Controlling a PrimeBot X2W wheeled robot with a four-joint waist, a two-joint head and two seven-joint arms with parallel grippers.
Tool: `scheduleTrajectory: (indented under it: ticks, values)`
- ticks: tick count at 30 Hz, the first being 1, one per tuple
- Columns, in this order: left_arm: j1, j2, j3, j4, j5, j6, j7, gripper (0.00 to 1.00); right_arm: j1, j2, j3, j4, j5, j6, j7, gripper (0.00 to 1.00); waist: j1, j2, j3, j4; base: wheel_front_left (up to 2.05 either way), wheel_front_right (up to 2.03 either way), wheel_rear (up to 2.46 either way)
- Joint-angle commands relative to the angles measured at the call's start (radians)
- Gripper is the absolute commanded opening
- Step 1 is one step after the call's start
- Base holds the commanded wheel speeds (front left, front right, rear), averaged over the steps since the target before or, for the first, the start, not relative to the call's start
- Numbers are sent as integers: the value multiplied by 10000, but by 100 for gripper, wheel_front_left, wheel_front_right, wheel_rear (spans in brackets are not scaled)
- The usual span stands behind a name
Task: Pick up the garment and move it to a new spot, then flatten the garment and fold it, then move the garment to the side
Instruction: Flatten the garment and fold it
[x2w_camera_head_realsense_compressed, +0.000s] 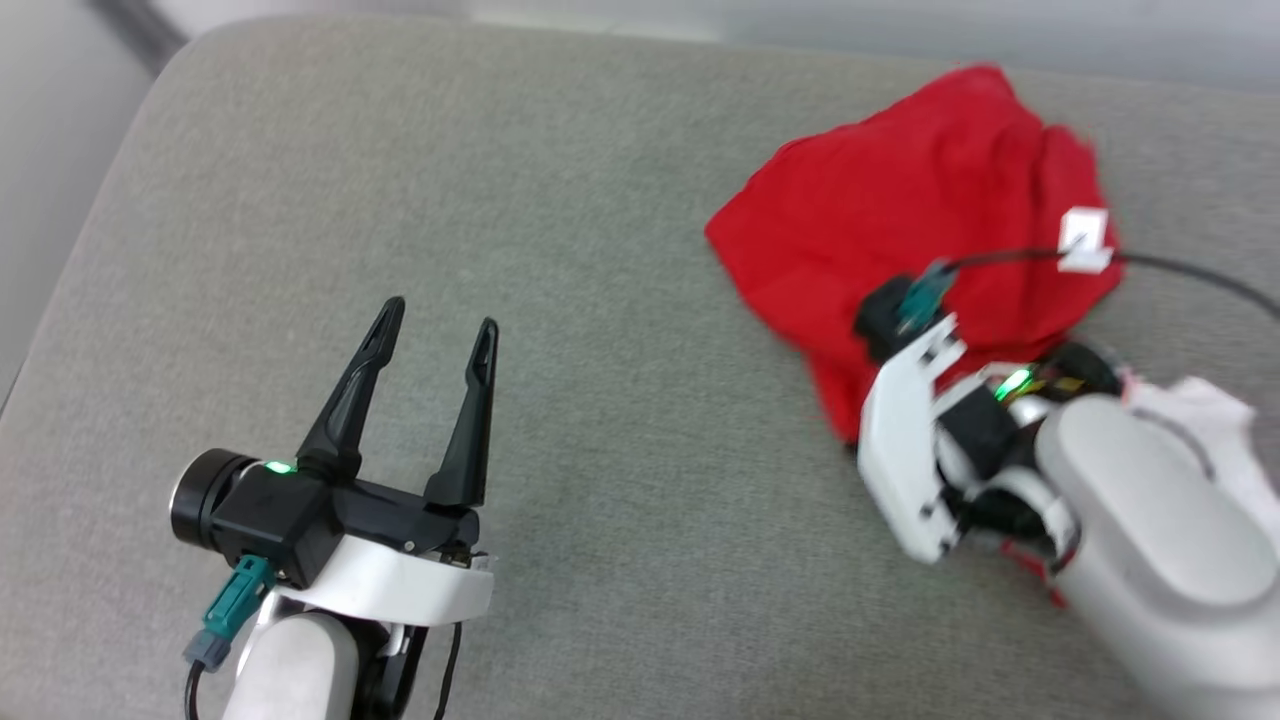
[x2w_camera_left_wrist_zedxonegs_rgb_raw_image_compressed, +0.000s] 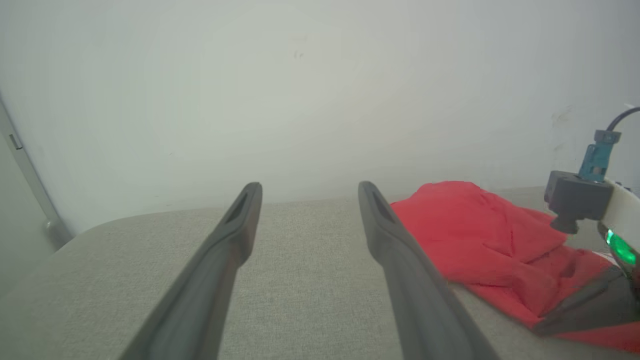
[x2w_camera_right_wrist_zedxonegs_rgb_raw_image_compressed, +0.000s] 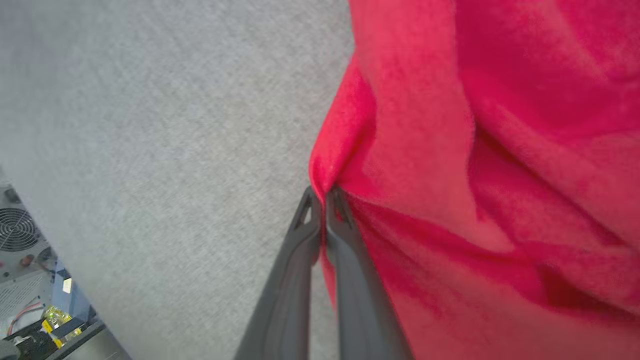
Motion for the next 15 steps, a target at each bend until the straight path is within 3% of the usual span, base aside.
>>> scheduleTrajectory:
  ticks: [1, 8, 15]
  values:
    - [128, 71, 71, 4, 28, -10, -26, 100, 296, -93, 196, -352, 273, 26, 54, 0, 0, 0, -383, -358, 0, 0, 0]
    - [491, 133, 219, 7, 47, -10, -26, 100, 1718, -557, 1108, -2158, 1346, 26, 467, 0, 0, 0, -941, -793, 0, 0, 0]
    - [693, 140, 283, -20, 47, -11, -26, 100, 3131, -863, 1632, -2885, 1497, 26, 698, 0, 0, 0, -1183, -914, 0, 0, 0]
